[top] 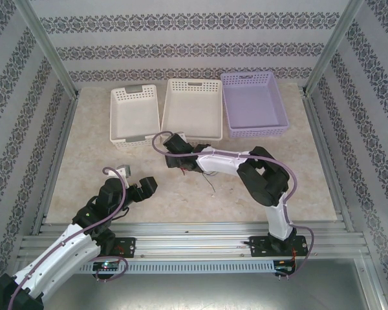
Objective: Untangle the cables
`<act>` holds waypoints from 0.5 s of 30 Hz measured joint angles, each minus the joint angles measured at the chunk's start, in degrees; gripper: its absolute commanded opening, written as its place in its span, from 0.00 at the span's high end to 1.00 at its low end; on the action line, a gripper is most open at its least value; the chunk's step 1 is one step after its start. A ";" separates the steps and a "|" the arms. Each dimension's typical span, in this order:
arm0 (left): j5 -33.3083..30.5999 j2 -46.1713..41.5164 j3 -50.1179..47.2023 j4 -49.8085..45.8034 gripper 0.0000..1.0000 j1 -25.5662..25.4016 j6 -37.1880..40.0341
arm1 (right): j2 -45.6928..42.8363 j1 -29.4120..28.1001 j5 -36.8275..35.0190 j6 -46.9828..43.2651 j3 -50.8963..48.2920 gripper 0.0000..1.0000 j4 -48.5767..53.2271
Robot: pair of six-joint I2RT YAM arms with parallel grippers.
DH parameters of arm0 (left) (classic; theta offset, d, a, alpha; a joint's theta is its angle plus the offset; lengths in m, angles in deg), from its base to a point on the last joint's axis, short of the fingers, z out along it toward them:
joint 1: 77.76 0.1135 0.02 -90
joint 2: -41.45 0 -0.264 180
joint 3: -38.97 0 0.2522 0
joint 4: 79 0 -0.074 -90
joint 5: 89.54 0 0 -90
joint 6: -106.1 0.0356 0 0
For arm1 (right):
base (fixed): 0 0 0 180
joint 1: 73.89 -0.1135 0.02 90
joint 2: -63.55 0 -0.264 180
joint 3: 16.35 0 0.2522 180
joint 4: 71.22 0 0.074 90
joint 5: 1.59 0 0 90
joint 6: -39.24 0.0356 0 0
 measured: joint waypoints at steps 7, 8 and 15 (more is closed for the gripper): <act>0.00 -0.87 -0.74 -0.52 0.00 0.00 -0.22 | 2.21 0.00 -1.25 0.07 0.72 0.65 2.95; -0.02 -0.90 -0.74 -0.61 0.00 0.00 -0.22 | 2.43 0.00 -1.25 0.15 0.96 0.69 3.15; 0.00 -2.19 -1.16 -1.20 0.00 0.00 -0.50 | 1.84 -0.26 -1.14 0.15 0.55 0.96 3.39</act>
